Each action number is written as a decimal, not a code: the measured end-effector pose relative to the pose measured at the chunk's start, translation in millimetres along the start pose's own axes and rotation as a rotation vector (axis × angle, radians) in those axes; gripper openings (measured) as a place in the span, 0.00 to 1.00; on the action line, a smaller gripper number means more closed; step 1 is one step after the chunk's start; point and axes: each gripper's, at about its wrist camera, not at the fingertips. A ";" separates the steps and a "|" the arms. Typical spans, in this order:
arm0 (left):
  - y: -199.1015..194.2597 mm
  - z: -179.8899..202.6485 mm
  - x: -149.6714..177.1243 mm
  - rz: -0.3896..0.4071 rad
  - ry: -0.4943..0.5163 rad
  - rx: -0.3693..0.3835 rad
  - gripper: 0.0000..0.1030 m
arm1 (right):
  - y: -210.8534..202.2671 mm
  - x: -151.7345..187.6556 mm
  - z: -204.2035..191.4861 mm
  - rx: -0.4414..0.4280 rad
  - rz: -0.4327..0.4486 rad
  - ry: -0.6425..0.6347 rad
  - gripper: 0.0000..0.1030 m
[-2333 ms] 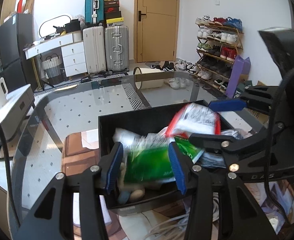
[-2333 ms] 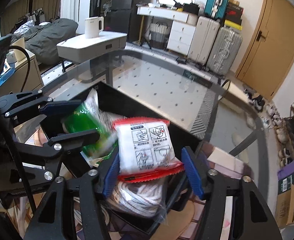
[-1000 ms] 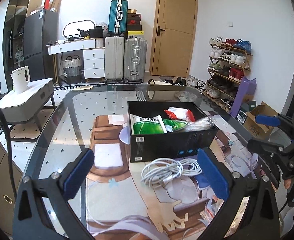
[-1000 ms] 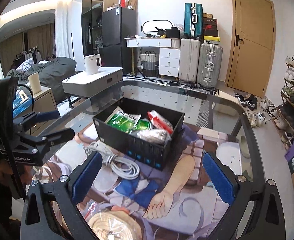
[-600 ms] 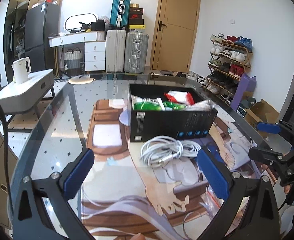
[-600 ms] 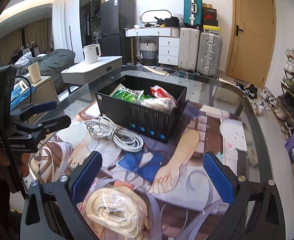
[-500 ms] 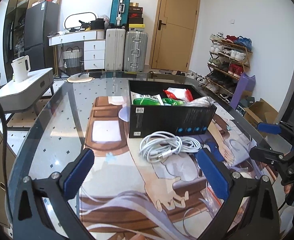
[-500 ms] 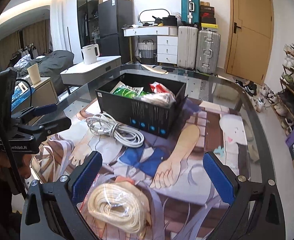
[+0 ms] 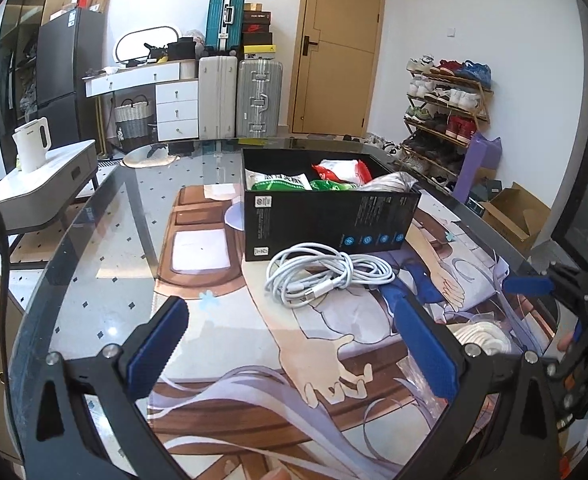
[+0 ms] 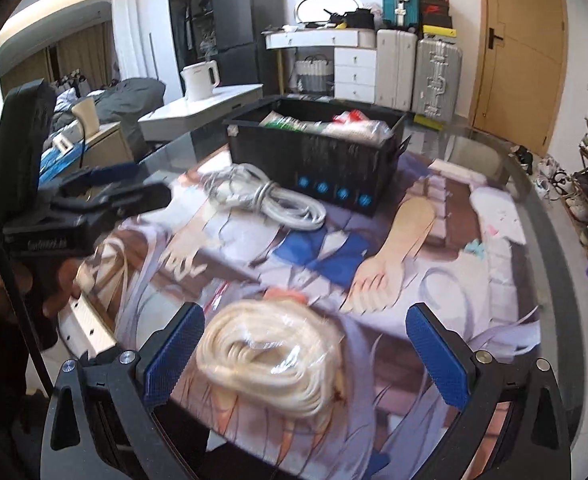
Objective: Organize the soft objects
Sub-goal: 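Move the right gripper to the bagged white rope and grasp it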
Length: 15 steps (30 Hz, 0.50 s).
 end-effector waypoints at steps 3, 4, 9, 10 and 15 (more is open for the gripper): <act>1.6 0.5 2.1 -0.008 0.002 0.010 1.00 | 0.4 6.5 -0.6 -0.011 -0.024 -0.008 0.99; 1.9 0.9 3.0 -0.009 0.003 0.011 1.00 | -0.5 8.1 -0.8 -0.011 -0.028 -0.018 0.99; 1.5 2.8 2.3 -0.010 0.009 0.022 1.00 | -6.0 13.5 2.4 -0.017 -0.041 -0.039 0.99; 1.3 2.7 2.2 -0.009 0.009 0.023 1.00 | -5.4 13.8 3.6 -0.016 -0.047 -0.042 0.99; 1.9 1.1 2.2 -0.013 0.007 0.030 1.00 | 4.7 16.2 4.7 -0.014 -0.084 -0.063 0.99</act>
Point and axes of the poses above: each gripper's, at about its wrist camera, not at the fingertips, and y roughly the way its jaws point, z to its right, x to its underside, and after that the axes turned 5 degrees about z, right-handed
